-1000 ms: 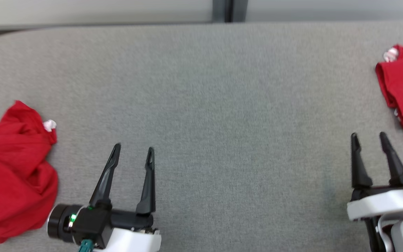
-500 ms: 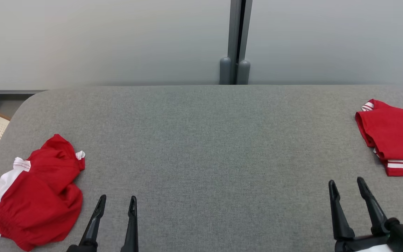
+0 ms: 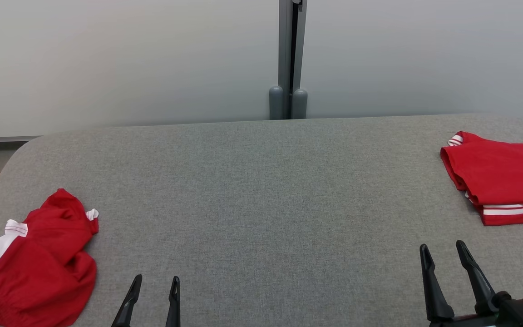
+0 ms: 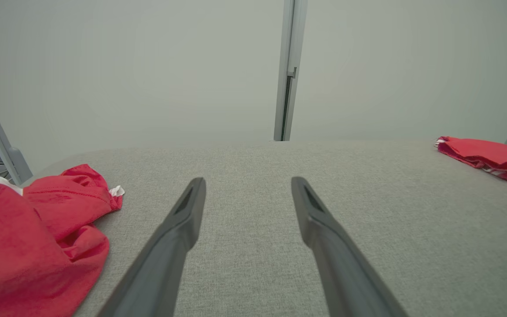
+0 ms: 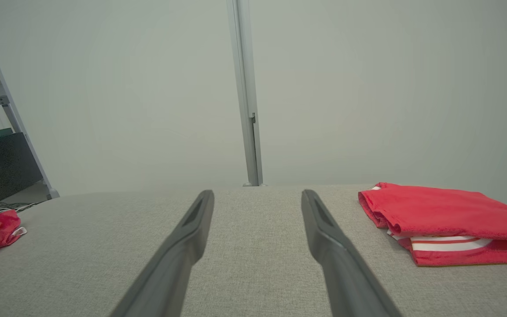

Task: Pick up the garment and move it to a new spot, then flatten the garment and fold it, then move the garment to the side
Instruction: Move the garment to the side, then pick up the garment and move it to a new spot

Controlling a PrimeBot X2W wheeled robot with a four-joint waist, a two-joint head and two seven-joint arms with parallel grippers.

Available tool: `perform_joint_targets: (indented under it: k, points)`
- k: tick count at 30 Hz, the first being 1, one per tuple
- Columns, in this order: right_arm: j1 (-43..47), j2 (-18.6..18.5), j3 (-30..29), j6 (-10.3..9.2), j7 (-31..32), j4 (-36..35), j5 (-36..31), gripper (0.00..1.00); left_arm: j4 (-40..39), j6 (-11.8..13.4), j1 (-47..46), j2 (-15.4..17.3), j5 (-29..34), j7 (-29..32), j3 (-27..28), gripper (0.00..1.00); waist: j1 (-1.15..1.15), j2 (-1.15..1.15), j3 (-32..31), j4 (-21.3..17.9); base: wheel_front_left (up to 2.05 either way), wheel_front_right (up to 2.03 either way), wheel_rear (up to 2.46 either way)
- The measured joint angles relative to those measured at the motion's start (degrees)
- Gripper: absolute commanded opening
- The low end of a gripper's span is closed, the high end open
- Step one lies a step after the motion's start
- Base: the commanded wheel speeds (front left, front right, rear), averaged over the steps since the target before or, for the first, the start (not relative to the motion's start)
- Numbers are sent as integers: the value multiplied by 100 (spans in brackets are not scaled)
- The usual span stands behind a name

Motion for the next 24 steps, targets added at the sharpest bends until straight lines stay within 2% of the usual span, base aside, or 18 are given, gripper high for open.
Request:
perform_joint_targets:
  k: [13, 18, 24]
  points:
    - [43, -1, -12, 0, 0, 0, 1, 100, 92, 7, -15, 0, 15, 0, -47, 100, 0, 0, 35, 71, 0, 0, 0]
    - [87, -27, 69, 0, 0, 26, 7, 100, 110, 56, -93, -2, 57, 0, -63, 100, 0, 0, 55, 328, 0, 0, 0]
    - [82, -4, 81, -1, 0, 45, 10, 100, 81, 65, -90, -1, 53, 0, -40, 100, 0, 0, 72, 814, 0, 0, 0]
